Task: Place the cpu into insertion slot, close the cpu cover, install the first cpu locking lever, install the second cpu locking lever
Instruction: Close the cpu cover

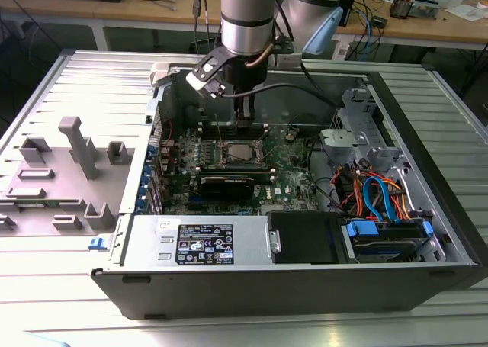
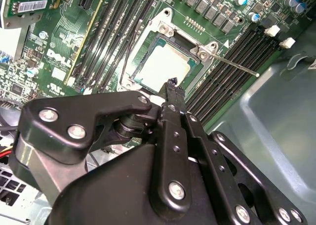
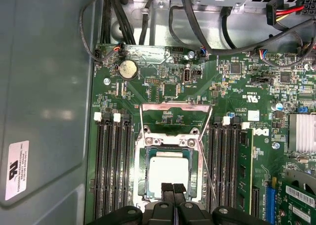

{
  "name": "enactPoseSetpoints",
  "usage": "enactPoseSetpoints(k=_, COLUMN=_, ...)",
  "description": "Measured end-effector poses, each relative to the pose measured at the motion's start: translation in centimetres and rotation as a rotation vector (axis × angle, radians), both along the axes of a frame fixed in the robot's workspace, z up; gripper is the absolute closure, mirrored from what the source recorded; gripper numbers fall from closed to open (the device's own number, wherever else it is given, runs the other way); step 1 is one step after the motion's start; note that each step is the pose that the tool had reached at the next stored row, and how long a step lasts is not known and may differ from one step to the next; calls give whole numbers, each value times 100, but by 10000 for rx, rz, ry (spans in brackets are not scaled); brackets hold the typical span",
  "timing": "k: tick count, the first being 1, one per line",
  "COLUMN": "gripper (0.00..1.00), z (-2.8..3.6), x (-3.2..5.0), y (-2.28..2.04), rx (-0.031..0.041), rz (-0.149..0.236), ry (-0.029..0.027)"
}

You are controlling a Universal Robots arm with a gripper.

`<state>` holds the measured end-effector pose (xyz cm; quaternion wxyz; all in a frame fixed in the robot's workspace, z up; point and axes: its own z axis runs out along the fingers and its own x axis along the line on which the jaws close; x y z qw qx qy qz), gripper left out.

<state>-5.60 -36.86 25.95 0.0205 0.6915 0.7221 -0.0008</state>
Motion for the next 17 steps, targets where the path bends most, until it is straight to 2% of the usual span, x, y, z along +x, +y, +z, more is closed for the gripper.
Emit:
enactPoseSetpoints(k=6, gripper=89, z=73, x=0, y=0, rx=-2, rz=0, ry=0)
enactPoseSetpoints(k=13, gripper=89, z=220, x=0, y=1, rx=-13, rz=0, ry=3)
enactPoseSetpoints(k=17, gripper=89, z=220, x=0, y=1, rx=-12, rz=0, ry=2)
